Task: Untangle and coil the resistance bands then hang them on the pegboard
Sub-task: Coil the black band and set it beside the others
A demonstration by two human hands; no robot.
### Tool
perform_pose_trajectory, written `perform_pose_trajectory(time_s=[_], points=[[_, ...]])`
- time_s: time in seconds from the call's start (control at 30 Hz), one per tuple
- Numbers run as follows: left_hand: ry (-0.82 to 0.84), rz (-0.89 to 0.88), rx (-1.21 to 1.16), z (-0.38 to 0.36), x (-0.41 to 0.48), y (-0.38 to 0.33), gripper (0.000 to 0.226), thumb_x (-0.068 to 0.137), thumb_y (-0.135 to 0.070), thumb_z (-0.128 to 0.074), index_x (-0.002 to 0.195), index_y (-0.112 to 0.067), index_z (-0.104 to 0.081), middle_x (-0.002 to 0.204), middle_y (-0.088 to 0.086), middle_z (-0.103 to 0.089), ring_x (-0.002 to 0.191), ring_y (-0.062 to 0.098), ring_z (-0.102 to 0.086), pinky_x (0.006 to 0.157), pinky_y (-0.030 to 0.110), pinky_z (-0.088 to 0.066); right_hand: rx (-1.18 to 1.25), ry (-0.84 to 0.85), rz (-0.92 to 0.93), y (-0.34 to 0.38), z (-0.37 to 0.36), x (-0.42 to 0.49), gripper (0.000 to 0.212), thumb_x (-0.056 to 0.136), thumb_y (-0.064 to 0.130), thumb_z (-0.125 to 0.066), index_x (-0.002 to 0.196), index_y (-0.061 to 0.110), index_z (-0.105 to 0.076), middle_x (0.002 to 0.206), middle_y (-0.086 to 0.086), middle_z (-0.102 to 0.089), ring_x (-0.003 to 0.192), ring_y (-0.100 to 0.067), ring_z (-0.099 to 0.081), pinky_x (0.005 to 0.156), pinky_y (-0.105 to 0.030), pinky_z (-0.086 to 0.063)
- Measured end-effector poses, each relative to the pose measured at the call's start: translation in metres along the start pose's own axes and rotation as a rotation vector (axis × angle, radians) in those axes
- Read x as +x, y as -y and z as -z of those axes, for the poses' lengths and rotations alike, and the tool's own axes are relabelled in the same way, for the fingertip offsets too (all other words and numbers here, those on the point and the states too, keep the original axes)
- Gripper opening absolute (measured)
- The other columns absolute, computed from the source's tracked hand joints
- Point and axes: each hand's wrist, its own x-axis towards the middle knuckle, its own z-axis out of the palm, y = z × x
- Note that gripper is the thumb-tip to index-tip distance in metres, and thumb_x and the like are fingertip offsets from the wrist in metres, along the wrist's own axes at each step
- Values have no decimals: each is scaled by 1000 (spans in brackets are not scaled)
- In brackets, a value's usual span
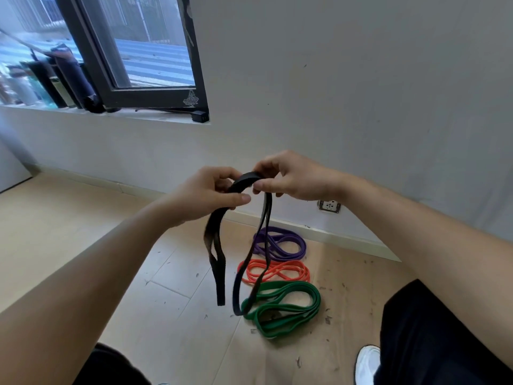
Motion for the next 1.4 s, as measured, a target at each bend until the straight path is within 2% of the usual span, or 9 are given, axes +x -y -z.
perform_pose_trajectory(time_s=[0.07,0.2,0.33,0.5,0.73,0.87,0.97,1.17,1.4], points=[[48,26,-12,1,-1,4,15,90,-18,-75,105,-15,-74,92,7,-75,87,19,-73,87,32,-57,59,-21,3,3,5,-2,18,101,17,-61,116,9,-67,103,-10,-74,99,-26,-68,76,-29,-55],[129,-16,-94,-3,-2,5,6,96,-12,-65,99,-7,-67,95,16,-72,100,30,-71,93,34,-54,193,-38,-3,3,17,-7,18,104,17,-55,116,8,-64,101,-12,-73,100,-24,-70,78,-32,-54],[92,-43,-232,-11,-1,5,20,100,-10,-59,118,-7,-65,91,12,-70,93,26,-71,87,31,-56,223,-77,-9,-5,32,-12,13,104,18,-54,109,12,-64,86,-3,-68,82,-15,-67,66,-26,-48],[17,-78,-294,-19,1,-4,26,105,-15,-50,125,-14,-65,91,6,-70,89,24,-70,89,35,-58,223,-90,-77,-17,52,-22,12,102,20,-58,106,14,-67,78,6,-60,75,-9,-58,70,-30,-42],[-51,-147,-152,-24,2,-8,25,104,-11,-51,120,-19,-69,92,7,-76,74,20,-71,72,29,-59,175,-81,-152,-24,51,-26,27,95,30,-68,107,5,-70,67,5,-53,62,-9,-49,58,-19,-41],[-106,-160,-67,-24,1,-7,25,105,-11,-51,122,-20,-67,99,6,-77,72,23,-74,62,40,-63,86,-54,-162,-20,51,-26,22,97,32,-65,105,12,-71,75,-3,-62,69,-13,-59,59,-24,-44],[-141,-169,21,-24,3,-6,24,106,-11,-49,120,-23,-64,96,4,-77,68,25,-74,52,30,-58,27,-14,-191,-20,47,-24,16,97,31,-65,99,16,-69,75,-2,-66,72,-13,-65,55,-24,-51],[-61,-88,-70,-16,4,-5,27,109,-15,-42,129,-20,-59,93,2,-71,76,18,-68,70,27,-56,263,-99,-112,-18,46,-22,16,97,25,-66,97,10,-68,73,-2,-60,72,-14,-63,55,-27,-52],[-132,-135,-110,-17,3,-8,42,92,-16,-73,132,-21,-64,95,-1,-71,85,21,-70,83,36,-61,336,-193,-84,-20,45,-21,22,97,26,-64,103,6,-69,73,-2,-57,70,-13,-60,54,-27,-47]])
